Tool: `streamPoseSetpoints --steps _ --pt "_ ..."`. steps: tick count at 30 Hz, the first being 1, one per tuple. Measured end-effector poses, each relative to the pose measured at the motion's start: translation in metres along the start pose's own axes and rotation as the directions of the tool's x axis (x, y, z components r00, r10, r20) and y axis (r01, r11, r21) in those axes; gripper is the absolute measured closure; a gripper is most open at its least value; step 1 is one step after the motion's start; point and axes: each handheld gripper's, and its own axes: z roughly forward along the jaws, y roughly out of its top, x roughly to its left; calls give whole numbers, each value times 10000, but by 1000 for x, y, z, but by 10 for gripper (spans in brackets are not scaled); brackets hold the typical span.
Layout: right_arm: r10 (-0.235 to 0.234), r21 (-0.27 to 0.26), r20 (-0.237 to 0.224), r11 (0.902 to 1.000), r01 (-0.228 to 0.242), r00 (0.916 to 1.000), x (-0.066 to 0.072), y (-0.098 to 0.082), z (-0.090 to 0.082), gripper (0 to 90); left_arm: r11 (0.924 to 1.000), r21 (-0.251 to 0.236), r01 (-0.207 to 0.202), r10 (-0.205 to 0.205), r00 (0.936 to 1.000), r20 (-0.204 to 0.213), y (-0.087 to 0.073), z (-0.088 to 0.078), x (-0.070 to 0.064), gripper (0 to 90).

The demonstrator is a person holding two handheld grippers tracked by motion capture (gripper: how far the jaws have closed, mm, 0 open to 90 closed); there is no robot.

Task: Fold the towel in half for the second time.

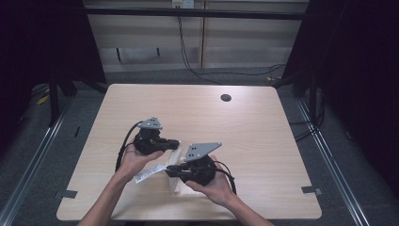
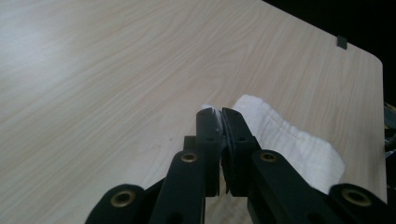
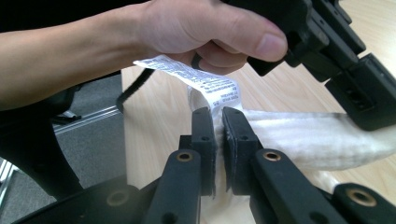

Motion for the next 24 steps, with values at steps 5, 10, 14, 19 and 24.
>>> streamPoseSetpoints --steps 5,10,14,19,24 --pt "209 58 213 9998 -210 9996 -3 -12 -8 840 9999 -9 145 -145 9996 240 1 16 -3 868" --pt "287 39 439 9996 -289 9986 -5 -18 -18 840 9999 59 99 -100 9995 309 7 27 -9 868" --pt "265 148 682 9995 -276 9973 -7 -24 -28 839 9996 263 108 -118 9992 380 8 42 -11 869" --pt "447 339 936 9983 -481 9946 -13 -36 -39 840 9991 345 251 -266 9987 437 8 57 -13 868" --pt "588 655 1175 9956 -669 9913 -15 -49 -46 839 9987 474 195 -220 9984 516 10 73 -17 868"
